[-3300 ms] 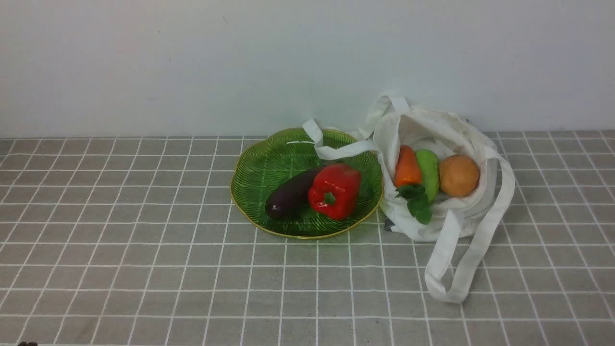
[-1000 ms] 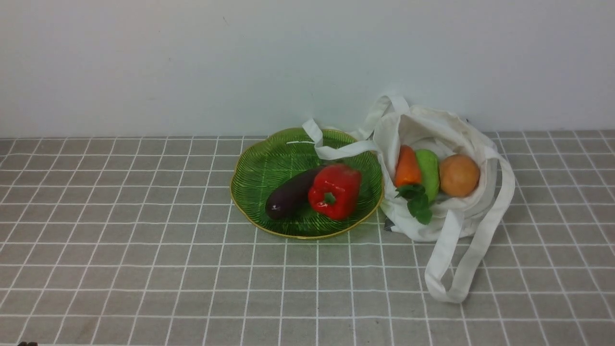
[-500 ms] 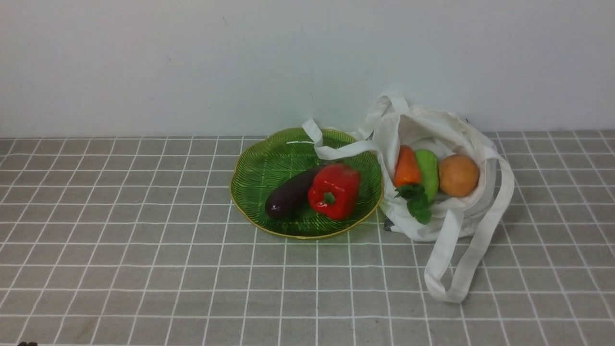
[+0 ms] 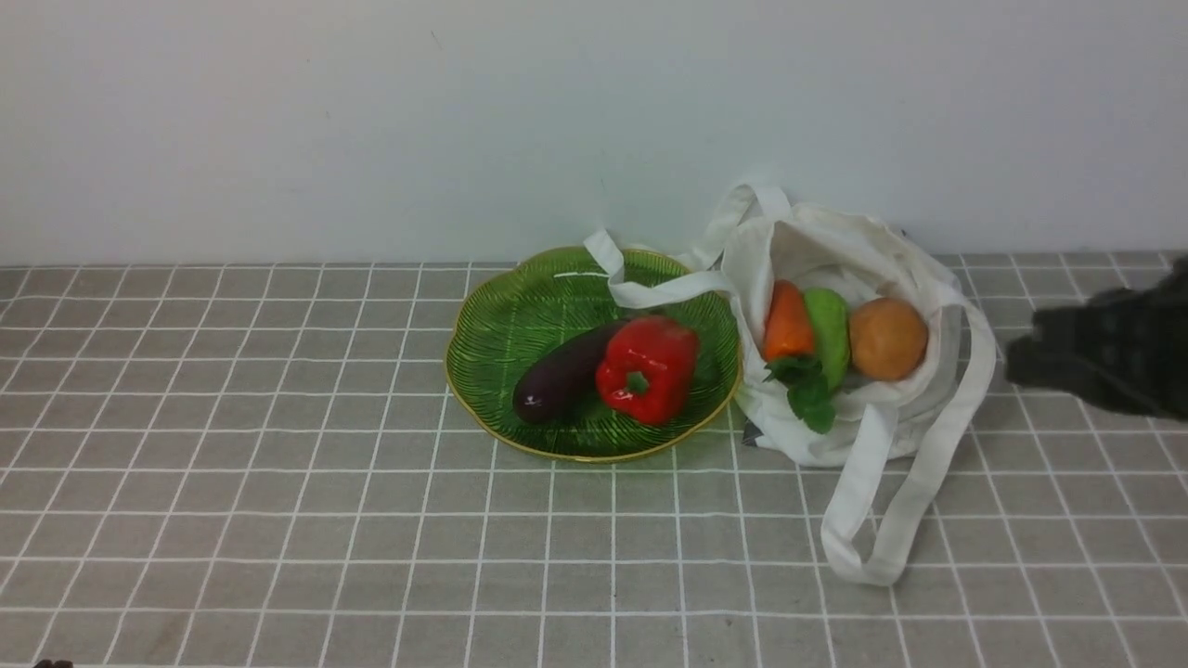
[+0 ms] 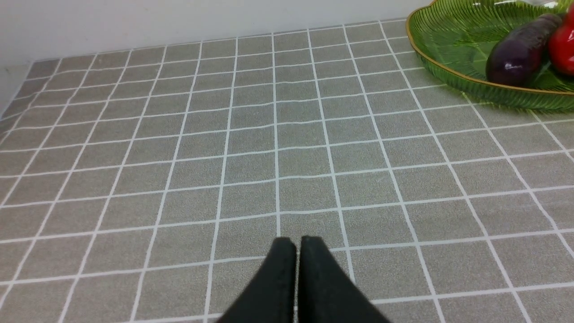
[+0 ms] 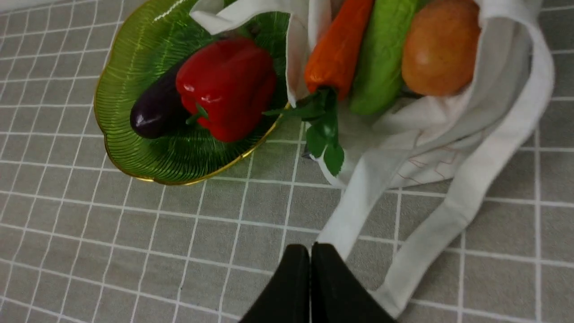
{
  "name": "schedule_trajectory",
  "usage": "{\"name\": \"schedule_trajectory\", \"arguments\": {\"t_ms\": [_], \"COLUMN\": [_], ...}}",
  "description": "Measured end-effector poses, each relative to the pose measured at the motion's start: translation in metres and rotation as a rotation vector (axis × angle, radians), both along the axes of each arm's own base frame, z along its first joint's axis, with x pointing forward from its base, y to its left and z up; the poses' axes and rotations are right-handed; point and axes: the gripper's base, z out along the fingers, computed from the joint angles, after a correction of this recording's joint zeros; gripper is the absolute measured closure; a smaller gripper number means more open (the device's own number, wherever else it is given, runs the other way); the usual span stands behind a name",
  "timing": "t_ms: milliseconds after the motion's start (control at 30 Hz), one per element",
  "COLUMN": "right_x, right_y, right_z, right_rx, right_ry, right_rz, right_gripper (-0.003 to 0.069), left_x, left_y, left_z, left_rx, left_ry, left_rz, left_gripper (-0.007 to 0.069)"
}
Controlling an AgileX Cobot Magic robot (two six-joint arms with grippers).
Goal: Take vegetables from bag on grey coffee tablecloth place on plate.
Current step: 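Reach into the bag and grasp the item inside with the right gripper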
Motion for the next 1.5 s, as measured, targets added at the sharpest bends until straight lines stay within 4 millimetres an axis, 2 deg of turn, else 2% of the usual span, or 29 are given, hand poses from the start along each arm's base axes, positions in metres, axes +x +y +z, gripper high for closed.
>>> {"name": "schedule_trajectory", "arguments": {"t_ms": [133, 167, 200, 267, 333, 367, 400, 567, 700, 933, 1067, 1367, 1500], "right_x": [0.056, 0.064, 0.084, 0.096, 0.126, 0.128, 0.144, 0.175, 0.187, 0.192, 0.194, 0.200, 0.200], "right_y": [0.015, 0.018, 0.024, 0.027, 0.033, 0.033, 0.036, 0.037, 0.034, 0.026, 0.022, 0.019, 0.019], "right_z": [-0.024, -0.029, -0.040, -0.048, -0.064, -0.064, -0.070, -0.078, -0.082, -0.089, -0.096, -0.131, -0.132], "right_rx": [-0.010, -0.014, -0.026, -0.038, -0.068, -0.070, -0.089, -0.170, -0.228, -0.320, -0.362, -0.397, -0.399], "right_ry": [0.072, 0.083, 0.109, 0.129, 0.174, 0.177, 0.195, 0.221, 0.235, 0.267, 0.283, 0.354, 0.356], "right_rz": [0.047, 0.057, 0.072, 0.087, 0.128, 0.131, 0.151, 0.203, 0.191, 0.137, 0.117, 0.102, 0.102], "right_gripper": [0.0629, 0.0619, 0.0601, 0.0589, 0.0550, 0.0547, 0.0524, 0.0459, 0.0396, 0.0151, 0.0081, 0.0069, 0.0076], "left_x": [0.000, 0.000, 0.000, 0.000, 0.000, 0.000, 0.000, 0.000, 0.000, 0.000, 0.000, 0.000, 0.000], "left_y": [0.000, 0.000, 0.000, 0.000, 0.000, 0.000, 0.000, 0.000, 0.000, 0.000, 0.000, 0.000, 0.000], "left_z": [0.000, 0.000, 0.000, 0.000, 0.000, 0.000, 0.000, 0.000, 0.000, 0.000, 0.000, 0.000, 0.000], "left_rx": [0.000, 0.000, 0.000, 0.000, 0.000, 0.000, 0.000, 0.000, 0.000, 0.000, 0.000, 0.000, 0.000], "left_ry": [0.000, 0.000, 0.000, 0.000, 0.000, 0.000, 0.000, 0.000, 0.000, 0.000, 0.000, 0.000, 0.000], "left_rz": [0.000, 0.000, 0.000, 0.000, 0.000, 0.000, 0.000, 0.000, 0.000, 0.000, 0.000, 0.000, 0.000], "left_gripper": [0.0629, 0.0629, 0.0629, 0.0629, 0.0629, 0.0629, 0.0629, 0.0629, 0.0629, 0.0629, 0.0629, 0.0629, 0.0629]}}
